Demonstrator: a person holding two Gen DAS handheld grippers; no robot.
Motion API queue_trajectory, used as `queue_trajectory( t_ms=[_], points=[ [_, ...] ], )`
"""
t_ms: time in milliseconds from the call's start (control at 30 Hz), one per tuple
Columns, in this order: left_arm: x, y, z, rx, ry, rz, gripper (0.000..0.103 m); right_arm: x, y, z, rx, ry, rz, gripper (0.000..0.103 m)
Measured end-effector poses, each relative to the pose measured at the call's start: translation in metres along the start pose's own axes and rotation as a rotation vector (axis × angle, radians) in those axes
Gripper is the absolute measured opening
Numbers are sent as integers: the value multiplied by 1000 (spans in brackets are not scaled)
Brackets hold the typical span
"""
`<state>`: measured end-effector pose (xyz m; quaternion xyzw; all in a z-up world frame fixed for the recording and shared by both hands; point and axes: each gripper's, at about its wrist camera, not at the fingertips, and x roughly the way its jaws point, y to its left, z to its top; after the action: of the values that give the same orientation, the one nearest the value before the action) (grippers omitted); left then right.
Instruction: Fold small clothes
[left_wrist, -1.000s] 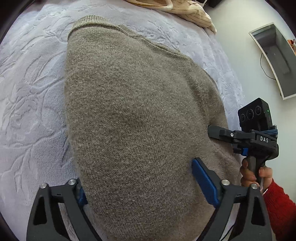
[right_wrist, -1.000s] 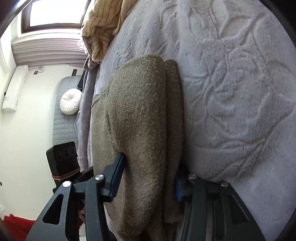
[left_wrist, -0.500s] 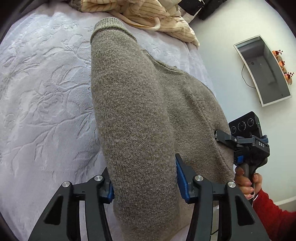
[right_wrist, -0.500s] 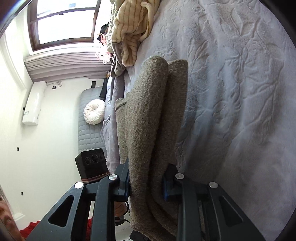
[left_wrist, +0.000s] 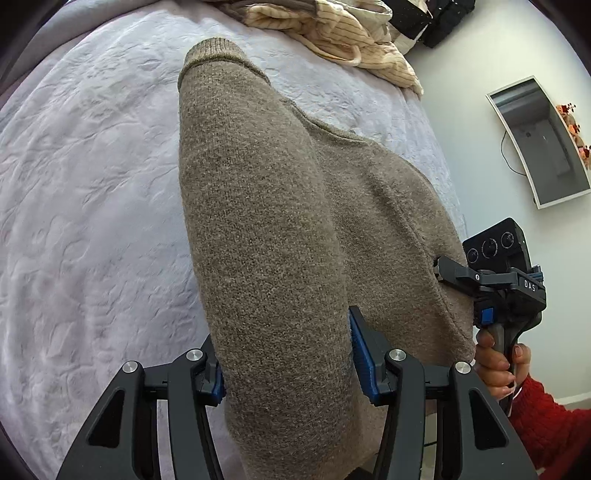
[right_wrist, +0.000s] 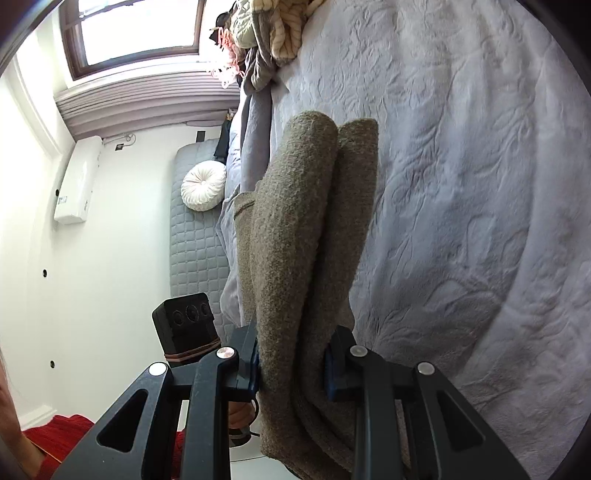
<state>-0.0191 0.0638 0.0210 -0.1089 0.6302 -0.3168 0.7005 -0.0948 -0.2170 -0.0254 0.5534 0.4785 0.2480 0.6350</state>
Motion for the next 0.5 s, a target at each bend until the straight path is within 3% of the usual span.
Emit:
queue_trajectory(
  t_ms=[167,233,433,500],
  points=[
    [15,30,-18,-32,-4,82,54,44,-16,10,2,38,-91,28],
    [20,44,-24,-57,4,146,54,51,-21,15,-19,50,-220,29],
    [2,54,-29,-82,-58,193,58,34,-1,14,-129,29,-520,29],
    [-5,51,-28,-75,-75,222,58,24,8,10,-153,12,-591,16]
  ],
)
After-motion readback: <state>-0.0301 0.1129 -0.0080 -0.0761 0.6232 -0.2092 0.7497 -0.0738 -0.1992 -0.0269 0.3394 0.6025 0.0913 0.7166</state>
